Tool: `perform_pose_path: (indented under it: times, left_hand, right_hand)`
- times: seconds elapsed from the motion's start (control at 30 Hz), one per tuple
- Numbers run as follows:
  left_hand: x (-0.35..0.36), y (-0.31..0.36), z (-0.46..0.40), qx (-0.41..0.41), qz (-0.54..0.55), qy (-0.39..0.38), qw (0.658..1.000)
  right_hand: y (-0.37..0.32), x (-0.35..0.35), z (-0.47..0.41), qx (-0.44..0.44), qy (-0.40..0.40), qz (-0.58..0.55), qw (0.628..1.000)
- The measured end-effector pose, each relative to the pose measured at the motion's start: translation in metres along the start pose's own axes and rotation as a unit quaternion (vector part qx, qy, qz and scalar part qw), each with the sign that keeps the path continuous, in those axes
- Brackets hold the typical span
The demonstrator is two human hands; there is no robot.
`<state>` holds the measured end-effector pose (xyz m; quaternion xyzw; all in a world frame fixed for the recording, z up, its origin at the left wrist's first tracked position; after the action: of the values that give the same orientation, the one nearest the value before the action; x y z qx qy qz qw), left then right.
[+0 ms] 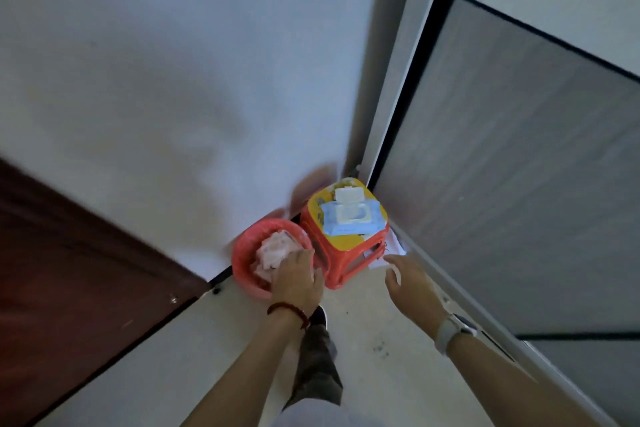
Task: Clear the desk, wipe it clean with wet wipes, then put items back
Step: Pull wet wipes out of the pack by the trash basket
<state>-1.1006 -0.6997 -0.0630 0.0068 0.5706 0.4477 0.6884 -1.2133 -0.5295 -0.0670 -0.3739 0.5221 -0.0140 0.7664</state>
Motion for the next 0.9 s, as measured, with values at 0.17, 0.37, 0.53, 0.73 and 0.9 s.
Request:
perform_pose_path:
  times: [0.17,0.37,0.53,0.73,0.9]
  left_hand:
    - [0.024,0.002,-0.120,0.014,-0.071,-0.065,0.995]
    - [0.089,0.001,-0.242,0.034,-0.079,-0.097,0.992]
    - [0.165,-0.004,-0.318,0.041,-0.090,-0.094,0.991]
    - [0.235,-0.014,-0.366,0.013,-0.189,-0.068,0.980]
    - [0.243,-0.024,-0.389,0.069,-0.070,-0.014,0.995]
  right_hand:
    - [0.046,0.018,-0.097,0.088,0.011,-0.044,0.995]
    - [0.111,0.080,-0.191,0.130,-0.046,-0.062,0.989]
    - [0.169,0.128,-0.246,0.149,-0.054,-0.064,0.985]
    - [0.213,0.175,-0.283,0.108,-0.051,-0.041,0.992]
    - [0.221,0.188,-0.300,0.049,-0.014,-0.032,0.998]
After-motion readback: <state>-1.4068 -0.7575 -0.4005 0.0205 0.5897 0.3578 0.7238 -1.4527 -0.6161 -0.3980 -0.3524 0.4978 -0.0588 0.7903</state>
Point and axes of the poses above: each hand's wrist, its own z-axis away from the middle knuckle, its own x-axis out of the palm, y = z × x, the point moved 9 cm from there along -z, towards the middle knuckle, and after that the axes turned 5 degrees about -y, right-handed, at the moved point
